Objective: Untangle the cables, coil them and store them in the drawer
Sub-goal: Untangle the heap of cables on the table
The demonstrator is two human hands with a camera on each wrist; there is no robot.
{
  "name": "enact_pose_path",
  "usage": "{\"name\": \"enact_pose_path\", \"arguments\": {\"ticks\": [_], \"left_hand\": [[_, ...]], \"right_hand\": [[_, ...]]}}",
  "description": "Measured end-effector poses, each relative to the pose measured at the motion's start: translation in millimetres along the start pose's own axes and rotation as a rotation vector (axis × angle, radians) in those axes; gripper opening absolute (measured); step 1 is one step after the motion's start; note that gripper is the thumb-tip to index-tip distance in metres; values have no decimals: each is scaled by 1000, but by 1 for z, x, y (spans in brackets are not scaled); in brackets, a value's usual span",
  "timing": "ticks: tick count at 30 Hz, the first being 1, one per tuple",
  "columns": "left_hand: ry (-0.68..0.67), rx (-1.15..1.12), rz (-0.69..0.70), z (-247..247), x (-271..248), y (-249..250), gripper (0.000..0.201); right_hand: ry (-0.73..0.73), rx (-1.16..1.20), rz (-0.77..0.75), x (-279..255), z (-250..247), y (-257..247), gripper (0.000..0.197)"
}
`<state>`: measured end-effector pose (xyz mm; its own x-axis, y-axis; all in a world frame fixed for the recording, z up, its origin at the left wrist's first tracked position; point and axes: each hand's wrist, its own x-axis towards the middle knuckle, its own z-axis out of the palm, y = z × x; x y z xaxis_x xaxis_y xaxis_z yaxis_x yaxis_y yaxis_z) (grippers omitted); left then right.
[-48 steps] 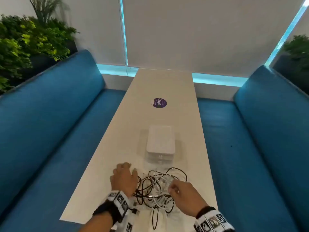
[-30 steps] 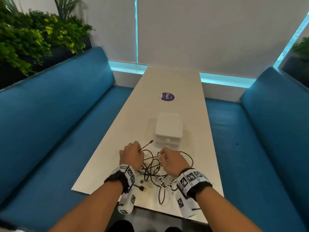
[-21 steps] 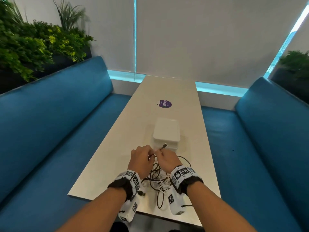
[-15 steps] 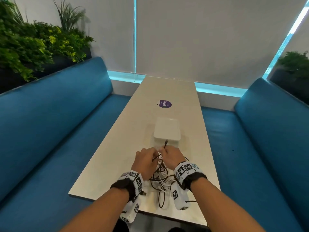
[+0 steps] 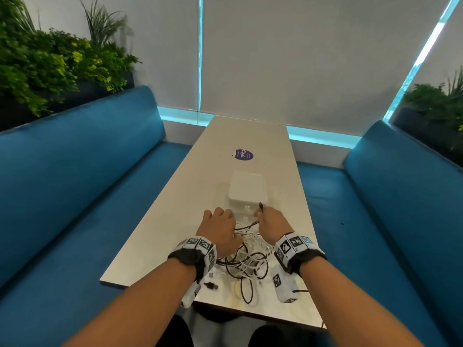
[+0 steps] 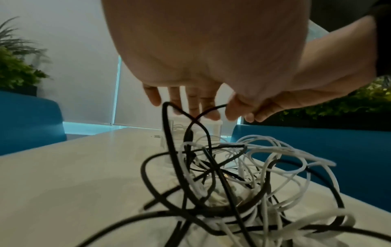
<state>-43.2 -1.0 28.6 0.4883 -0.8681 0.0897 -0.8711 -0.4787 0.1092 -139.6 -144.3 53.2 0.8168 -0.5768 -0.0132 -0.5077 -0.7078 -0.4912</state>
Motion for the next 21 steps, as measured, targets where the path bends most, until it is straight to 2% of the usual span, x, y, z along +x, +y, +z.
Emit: {"name": "enact_pose_path", "arguments": {"ticks": [5,9,14,17,21], "left_hand": [[49,-341,-12,18,-2,-10,22],[45,-216,-10,44,-10,-18,18],[29,-35,14,48,-3,-17,29],[45,37,31,41,7,-13,30],[-7,40,69,40,18,3,21]], "right_hand": [[88,-17,20,-2,-5,13,26],[72,-148,97,-5,1,31,25],[72,-105,227,-11,6,54,26],[48,-62,158,-12,9,57,29],[67,187,-64,-13,14,28,37]]}}
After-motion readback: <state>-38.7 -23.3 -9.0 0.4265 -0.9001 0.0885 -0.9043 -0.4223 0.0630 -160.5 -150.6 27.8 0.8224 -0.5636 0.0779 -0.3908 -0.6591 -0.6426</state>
